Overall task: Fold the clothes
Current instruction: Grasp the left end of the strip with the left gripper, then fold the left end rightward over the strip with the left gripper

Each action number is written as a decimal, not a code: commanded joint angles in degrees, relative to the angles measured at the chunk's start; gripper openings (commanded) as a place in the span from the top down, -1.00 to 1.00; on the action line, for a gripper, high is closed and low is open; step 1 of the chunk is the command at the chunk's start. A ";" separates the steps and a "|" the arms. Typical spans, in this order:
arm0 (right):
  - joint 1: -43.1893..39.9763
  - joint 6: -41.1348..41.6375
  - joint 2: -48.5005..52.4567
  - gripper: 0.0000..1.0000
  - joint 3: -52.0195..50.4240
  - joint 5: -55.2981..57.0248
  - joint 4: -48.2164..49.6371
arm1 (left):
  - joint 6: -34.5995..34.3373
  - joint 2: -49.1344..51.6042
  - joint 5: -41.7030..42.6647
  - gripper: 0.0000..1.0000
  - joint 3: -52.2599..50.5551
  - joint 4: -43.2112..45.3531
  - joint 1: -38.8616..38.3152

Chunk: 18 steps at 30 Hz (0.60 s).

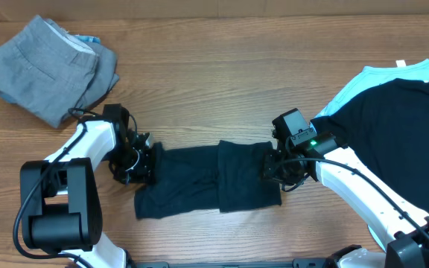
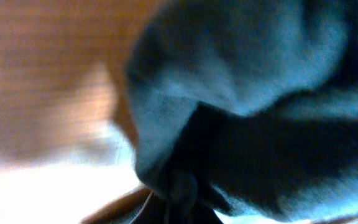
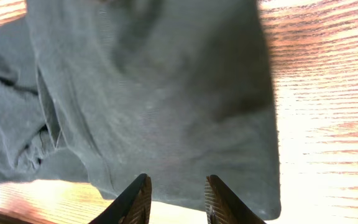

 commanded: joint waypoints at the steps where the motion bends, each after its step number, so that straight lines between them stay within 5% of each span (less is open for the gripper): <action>1: -0.13 -0.44 -1.55 0.36 1.29 1.25 0.00 | 0.44 -0.83 -4.68 0.92 5.86 -3.87 1.14; 10: -0.13 -0.39 -1.55 0.37 1.29 2.16 0.02 | -0.35 -7.96 -2.27 0.92 21.70 -17.14 -1.53; 18: -0.24 0.07 -1.55 0.34 1.29 2.47 0.00 | -7.48 -10.12 0.81 0.92 22.29 -13.18 -14.43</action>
